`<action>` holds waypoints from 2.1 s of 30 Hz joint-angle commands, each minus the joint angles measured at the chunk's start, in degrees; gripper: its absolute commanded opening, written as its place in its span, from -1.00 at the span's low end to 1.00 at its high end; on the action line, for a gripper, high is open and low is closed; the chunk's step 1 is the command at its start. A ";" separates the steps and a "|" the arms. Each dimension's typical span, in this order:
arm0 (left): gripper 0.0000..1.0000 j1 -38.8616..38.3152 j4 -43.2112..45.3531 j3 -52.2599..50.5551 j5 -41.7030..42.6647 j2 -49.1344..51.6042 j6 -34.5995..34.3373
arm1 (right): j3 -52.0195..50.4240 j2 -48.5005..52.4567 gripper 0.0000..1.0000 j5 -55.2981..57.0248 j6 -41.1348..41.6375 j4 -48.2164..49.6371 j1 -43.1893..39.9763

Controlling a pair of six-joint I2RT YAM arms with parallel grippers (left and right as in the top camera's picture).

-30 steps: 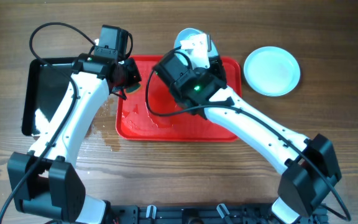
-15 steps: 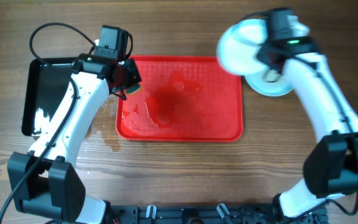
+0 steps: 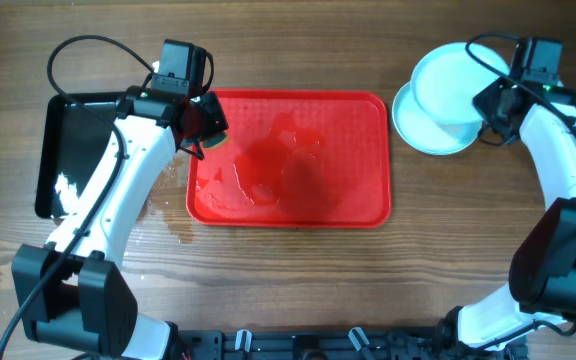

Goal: Clean dirty plates on tray and stack at the side

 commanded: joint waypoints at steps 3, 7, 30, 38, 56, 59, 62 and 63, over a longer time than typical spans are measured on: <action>-0.92 0.07 0.28 -1.46 0.50 0.61 0.31 | -0.46 1.09 -0.91 -3.13 0.90 1.03 0.26; -0.92 0.07 0.85 -1.73 0.50 0.61 0.31 | -0.46 1.84 -0.63 -7.87 0.90 1.01 0.31; -0.92 5.60 5.84 -1.88 -2.62 0.61 -0.13 | -0.46 1.64 1.00 -29.27 -12.63 -2.86 20.98; -0.92 18.53 3.34 -2.32 -2.67 0.66 -0.11 | -0.46 1.79 0.99 -22.01 -12.26 -0.13 30.51; -0.67 36.87 21.16 -17.97 -3.17 5.81 -3.19 | -0.46 1.79 1.00 -22.21 -5.86 -0.48 34.99; -0.15 36.87 21.44 -17.97 -2.01 6.03 -3.19 | -0.46 1.79 0.99 -22.18 -5.95 -0.48 34.99; -0.27 36.87 22.80 -17.97 2.32 6.03 -3.17 | -0.46 1.79 1.00 -22.21 -6.54 -0.50 34.99; -0.29 36.87 23.08 -17.97 3.28 6.03 -3.17 | -0.46 1.79 1.00 -22.21 -6.56 -0.50 34.99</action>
